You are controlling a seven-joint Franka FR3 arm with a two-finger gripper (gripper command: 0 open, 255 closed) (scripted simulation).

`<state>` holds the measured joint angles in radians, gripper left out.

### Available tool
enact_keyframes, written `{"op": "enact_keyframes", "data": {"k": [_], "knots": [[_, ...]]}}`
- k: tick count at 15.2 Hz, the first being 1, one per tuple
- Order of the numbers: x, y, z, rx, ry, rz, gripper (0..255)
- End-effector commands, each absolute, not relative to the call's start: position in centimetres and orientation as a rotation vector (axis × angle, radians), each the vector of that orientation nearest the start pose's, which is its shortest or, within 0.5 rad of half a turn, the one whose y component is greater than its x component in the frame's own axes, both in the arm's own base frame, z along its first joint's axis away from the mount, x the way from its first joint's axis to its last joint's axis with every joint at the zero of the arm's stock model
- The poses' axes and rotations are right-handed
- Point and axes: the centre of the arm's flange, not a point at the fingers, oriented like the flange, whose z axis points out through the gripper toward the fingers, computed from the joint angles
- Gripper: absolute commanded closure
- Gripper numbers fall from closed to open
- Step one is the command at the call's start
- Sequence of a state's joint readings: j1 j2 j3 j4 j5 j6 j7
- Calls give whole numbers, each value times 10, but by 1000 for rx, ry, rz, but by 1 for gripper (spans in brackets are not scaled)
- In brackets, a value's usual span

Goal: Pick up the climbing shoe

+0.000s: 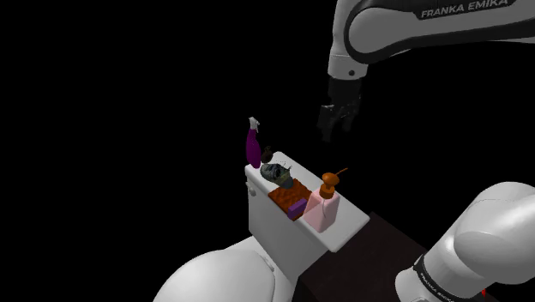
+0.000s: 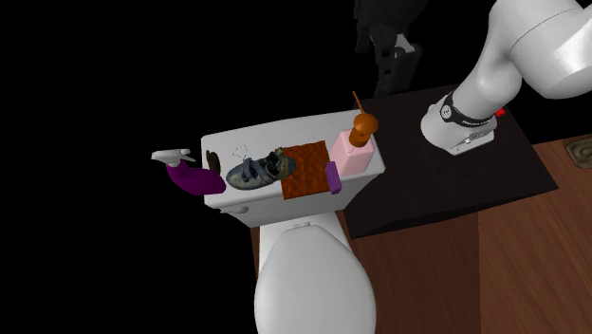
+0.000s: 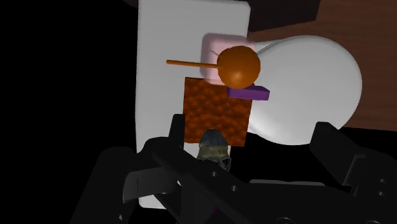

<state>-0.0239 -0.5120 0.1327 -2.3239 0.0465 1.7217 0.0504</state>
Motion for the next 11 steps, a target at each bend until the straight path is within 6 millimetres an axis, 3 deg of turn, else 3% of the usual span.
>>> {"op": "enact_keyframes", "data": {"k": [1, 11], "knots": [[408, 55, 501, -3165, 3, 161, 0], [507, 64, 404, -3160, 243, 251, 0]]}}
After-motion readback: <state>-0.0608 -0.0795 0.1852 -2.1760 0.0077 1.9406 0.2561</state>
